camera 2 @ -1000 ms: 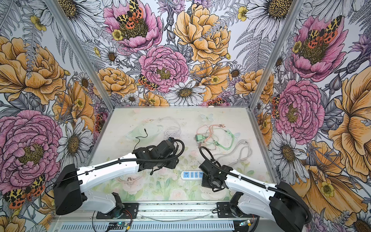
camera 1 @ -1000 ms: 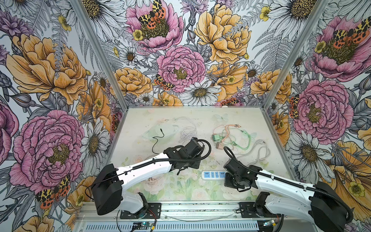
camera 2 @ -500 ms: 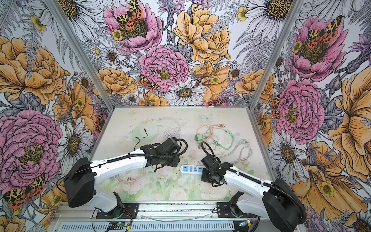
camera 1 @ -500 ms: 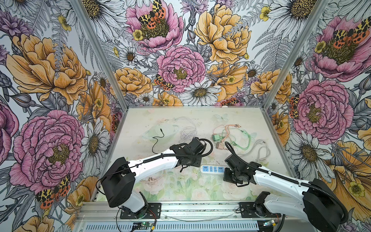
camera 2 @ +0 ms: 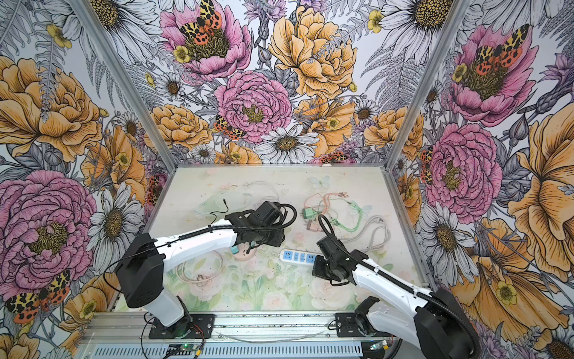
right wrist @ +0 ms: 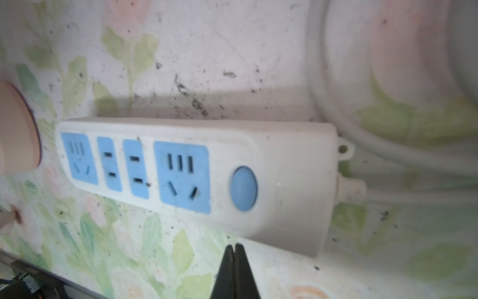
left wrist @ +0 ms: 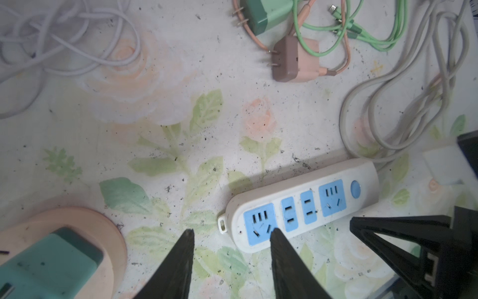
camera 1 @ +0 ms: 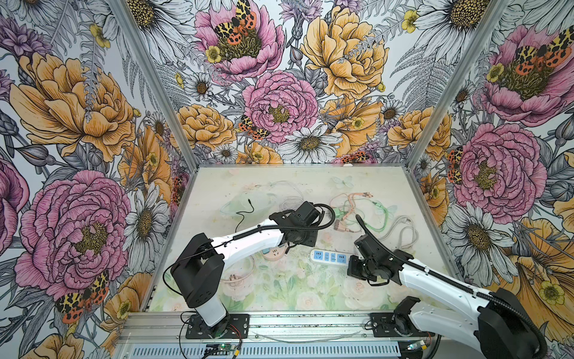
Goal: Insert plugs into power strip
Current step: Move the socket to the center of the table, then pick up the power cord from the top-right of the table.
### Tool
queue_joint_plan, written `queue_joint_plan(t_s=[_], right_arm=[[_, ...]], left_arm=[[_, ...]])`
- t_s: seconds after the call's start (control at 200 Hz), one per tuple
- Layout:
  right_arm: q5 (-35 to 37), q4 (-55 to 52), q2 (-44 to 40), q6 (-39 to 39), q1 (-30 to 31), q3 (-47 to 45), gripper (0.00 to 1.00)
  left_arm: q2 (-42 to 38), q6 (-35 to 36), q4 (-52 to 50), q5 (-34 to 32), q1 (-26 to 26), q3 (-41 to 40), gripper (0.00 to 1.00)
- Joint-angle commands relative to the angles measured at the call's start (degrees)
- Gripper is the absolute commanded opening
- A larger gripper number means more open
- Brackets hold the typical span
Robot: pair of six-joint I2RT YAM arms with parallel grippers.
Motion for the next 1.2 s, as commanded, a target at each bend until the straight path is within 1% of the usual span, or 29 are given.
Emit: queue_joint_plan(t_s=[0.0,0.11,0.245,0.275,0.31,0.52,0.656,0.746,0.896,1.061,1.196], right_arm=[[0.5,-3.3,-2.5,1.5,-0.6,1.8,0.09],[3.2,-6.9,-1.2,-1.5,-1.4,5.4,0.17],[6.4,-11.4,-0.2,-6.1,-4.7,11.2,0.21],[6.9,-12.1,-0.4,-7.0,-5.8,12.4,0.22],[7.8,-12.8,-0.6,-7.9,-7.2,13.7,0.22],[10.8,-15.1,0.1,-13.8,-15.8,20.0,0.23],[12.0,-15.1,2.0,-17.0,-21.3,22.6,0.23],[13.6,-14.9,3.9,-18.2,-23.9,24.5,0.22],[14.7,-13.9,6.8,-19.9,-25.6,26.4,0.23],[13.2,-11.0,9.3,-20.6,-26.7,26.9,0.22],[11.8,-7.4,12.7,-20.9,-27.0,27.3,0.22]], left_arm=[[1.9,2.7,1.5,1.1,1.0,4.4,0.50],[5.3,3.9,1.6,1.5,2.0,8.9,0.50],[8.3,4.6,1.6,2.6,2.8,12.9,0.50],[8.4,4.6,1.6,2.8,3.0,13.4,0.50],[10.7,4.7,1.6,2.9,3.2,14.0,0.50],[13.0,5.0,3.0,5.0,3.7,15.8,0.50],[13.4,5.0,5.5,5.8,3.7,16.2,0.50],[13.9,4.6,7.1,6.4,3.7,16.4,0.50],[14.8,3.8,8.7,7.2,3.8,16.2,0.50],[15.1,3.0,11.2,7.8,3.7,15.4,0.50],[15.6,2.9,11.3,8.3,3.5,16.0,0.50]])
